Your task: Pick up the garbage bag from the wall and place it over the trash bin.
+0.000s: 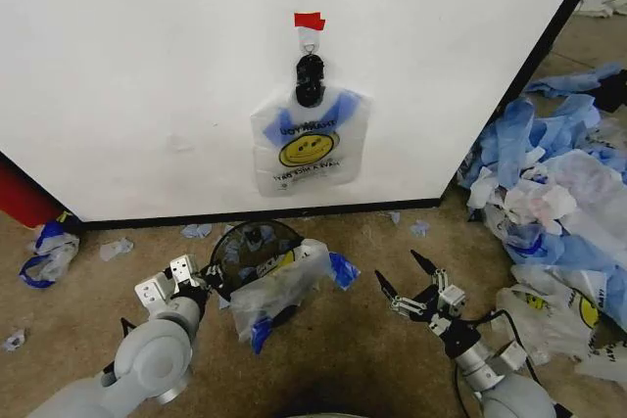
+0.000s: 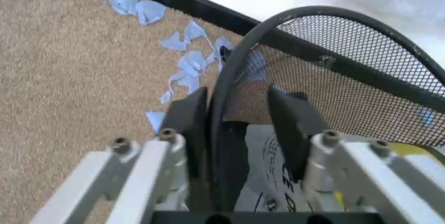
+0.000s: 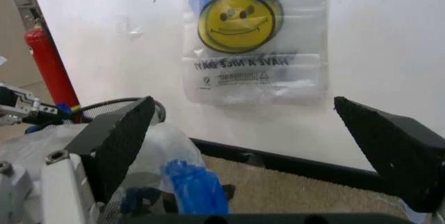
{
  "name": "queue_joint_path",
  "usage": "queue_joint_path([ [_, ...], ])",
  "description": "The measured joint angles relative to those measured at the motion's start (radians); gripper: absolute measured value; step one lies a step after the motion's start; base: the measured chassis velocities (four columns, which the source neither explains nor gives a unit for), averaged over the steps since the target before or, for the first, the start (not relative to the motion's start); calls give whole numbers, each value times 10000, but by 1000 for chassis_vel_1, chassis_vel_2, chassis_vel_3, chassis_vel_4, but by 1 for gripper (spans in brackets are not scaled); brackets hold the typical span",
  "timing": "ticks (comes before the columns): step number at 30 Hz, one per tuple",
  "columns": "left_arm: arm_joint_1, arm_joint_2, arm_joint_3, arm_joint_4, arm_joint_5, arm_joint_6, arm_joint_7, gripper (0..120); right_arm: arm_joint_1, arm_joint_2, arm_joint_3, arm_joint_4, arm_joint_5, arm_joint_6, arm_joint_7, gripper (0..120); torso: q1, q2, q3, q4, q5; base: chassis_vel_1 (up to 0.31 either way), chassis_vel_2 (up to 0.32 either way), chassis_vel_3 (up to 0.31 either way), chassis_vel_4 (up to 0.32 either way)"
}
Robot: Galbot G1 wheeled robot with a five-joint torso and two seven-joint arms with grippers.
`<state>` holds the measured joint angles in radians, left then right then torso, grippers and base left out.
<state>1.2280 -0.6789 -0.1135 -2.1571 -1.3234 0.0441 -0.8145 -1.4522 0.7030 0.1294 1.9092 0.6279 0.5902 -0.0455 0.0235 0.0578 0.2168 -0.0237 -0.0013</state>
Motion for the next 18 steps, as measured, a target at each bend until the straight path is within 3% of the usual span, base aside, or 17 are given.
queue_joint_path([
  [4,-19,290,55,86,261,-8,284,57,-19,31,31,11,-15,23,-12,96,0,0,0,1,-1,0,0,0,0],
  [6,-75,417,103,179,330,-10,428,61,-27,43,38,8,-17,31,-15,96,0,0,0,1,-1,0,0,0,0],
  [11,-1026,1588,702,1003,683,-178,1821,82,-96,117,115,-20,-41,49,-29,96,0,0,0,-1,-3,0,0,0,0],
  [18,-2109,2849,1633,1346,842,-423,3037,80,208,98,-79,-233,27,37,-73,96,0,-1,0,6,0,0,0,0,0],
])
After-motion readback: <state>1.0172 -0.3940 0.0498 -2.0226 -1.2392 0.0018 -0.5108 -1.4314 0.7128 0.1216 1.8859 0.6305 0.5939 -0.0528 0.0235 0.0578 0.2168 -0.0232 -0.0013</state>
